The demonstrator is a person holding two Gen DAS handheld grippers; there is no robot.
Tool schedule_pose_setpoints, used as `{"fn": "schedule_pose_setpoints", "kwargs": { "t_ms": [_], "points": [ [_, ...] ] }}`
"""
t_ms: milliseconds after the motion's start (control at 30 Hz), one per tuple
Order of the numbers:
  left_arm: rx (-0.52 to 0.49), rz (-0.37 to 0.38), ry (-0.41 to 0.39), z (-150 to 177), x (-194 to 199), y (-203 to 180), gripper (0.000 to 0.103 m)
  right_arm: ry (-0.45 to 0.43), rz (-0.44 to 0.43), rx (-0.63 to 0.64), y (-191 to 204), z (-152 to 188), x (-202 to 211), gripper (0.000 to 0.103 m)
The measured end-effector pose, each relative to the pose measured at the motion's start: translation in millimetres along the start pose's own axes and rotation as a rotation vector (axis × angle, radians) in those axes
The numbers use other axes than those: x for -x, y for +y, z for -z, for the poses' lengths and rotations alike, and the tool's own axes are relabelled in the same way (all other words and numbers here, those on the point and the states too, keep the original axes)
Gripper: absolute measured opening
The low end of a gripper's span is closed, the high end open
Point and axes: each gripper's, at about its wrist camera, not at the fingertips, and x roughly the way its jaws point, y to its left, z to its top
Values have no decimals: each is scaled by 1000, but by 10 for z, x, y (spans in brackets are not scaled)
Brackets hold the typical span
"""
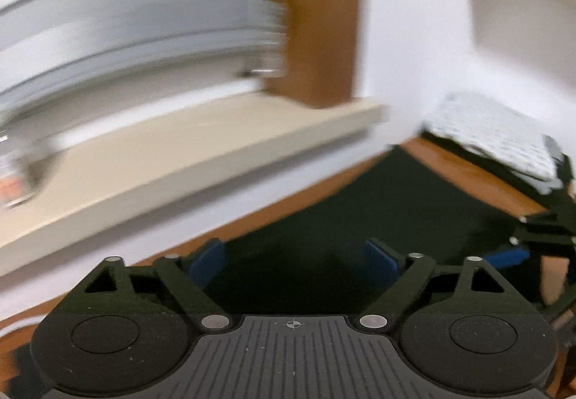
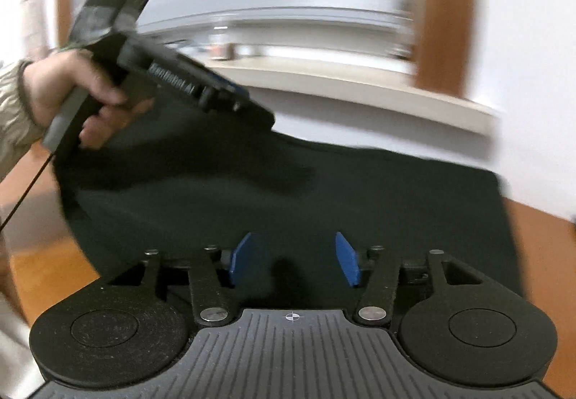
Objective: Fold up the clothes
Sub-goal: 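Grasp the folded black trousers with both tools and lift them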
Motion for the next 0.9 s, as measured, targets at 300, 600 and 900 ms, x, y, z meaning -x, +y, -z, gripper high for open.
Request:
{"fn": "schedule_pose_setpoints", "kwargs": {
  "t_ms": [300, 600, 900],
  "points": [
    [166, -96, -13, 438, 623, 1136, 103, 15, -179, 72, 1008, -314, -509, 59],
    [325, -31, -59, 868, 848, 1703, 103, -17, -229, 120, 1555, -494, -604, 65],
    [484, 95, -42, 1084, 759, 1934, 103, -12, -246, 264, 1987, -494, -654, 78]
  ]
}}
